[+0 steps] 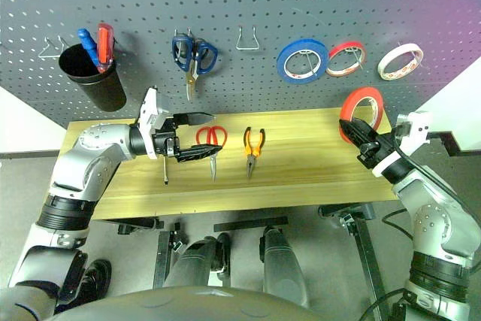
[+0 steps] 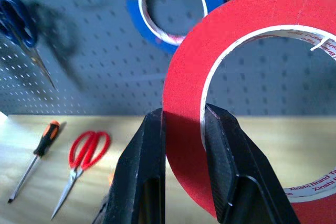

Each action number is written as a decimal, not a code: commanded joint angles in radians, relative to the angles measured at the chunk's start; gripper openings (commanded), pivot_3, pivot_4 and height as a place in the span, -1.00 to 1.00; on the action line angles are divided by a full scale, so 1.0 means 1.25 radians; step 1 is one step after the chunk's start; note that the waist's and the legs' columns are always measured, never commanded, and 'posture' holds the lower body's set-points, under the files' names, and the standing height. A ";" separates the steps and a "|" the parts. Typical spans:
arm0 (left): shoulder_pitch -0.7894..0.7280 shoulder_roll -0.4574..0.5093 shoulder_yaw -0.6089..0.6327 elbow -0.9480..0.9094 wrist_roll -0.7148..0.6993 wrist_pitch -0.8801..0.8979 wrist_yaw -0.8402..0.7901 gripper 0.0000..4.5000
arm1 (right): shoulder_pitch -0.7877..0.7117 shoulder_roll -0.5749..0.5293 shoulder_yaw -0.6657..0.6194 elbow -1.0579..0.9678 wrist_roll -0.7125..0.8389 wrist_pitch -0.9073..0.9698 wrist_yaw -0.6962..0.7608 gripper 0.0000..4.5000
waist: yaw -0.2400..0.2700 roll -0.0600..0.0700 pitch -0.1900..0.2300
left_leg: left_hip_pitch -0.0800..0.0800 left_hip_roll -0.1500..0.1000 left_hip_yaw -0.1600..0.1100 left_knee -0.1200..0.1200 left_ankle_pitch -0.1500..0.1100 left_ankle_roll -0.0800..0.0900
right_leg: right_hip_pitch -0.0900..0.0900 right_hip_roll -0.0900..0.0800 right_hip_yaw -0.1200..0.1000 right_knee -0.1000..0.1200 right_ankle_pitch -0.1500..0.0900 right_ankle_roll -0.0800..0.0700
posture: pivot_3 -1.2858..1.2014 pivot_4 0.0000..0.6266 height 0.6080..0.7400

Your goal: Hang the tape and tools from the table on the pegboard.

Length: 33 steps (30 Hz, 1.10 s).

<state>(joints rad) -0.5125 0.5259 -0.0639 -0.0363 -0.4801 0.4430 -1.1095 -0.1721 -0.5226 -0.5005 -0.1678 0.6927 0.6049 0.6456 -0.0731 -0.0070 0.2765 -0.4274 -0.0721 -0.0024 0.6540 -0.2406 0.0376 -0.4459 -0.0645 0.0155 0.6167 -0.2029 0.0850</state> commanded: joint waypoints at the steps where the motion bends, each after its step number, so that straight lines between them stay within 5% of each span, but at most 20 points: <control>1: -0.005 0.003 0.006 -0.011 -0.002 -0.015 -0.005 1.00 | -0.032 -0.021 -0.018 -0.015 0.020 -0.023 -0.006 -0.70 | 0.000 0.000 0.000 | 0.000 0.000 0.000 0.000 0.000 0.000 | 0.000 0.000 0.000 0.000 0.000 0.000 | -0.15 -0.37 1.00; 20: 0.002 0.008 0.012 -0.043 -0.010 0.006 0.009 1.00 | -0.164 -0.056 0.080 0.150 -0.062 -0.111 0.047 -0.70 | 0.001 0.000 0.000 | 0.000 0.000 0.000 0.008 0.000 0.000 | 0.001 0.000 0.000 0.008 0.000 0.000 | -0.11 -0.35 1.00; 33: 0.032 0.028 0.023 -0.091 -0.021 0.031 0.034 1.00 | -0.367 -0.056 0.179 0.581 -0.233 -0.330 0.118 -0.70 | 0.002 0.000 0.000 | 0.001 0.000 0.000 0.009 0.000 0.000 | 0.001 0.001 0.000 0.009 0.000 0.000 | -0.07 -0.32 1.00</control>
<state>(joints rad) -0.4757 0.5490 -0.0571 -0.1028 -0.4899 0.4838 -1.0686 -0.6079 -0.5801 -0.2916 0.4881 0.4356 0.2333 0.7830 -0.0710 -0.0071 0.2761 -0.4258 -0.0721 -0.0019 0.6656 -0.2406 0.0379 -0.4442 -0.0639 0.0159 0.6284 -0.2026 0.0853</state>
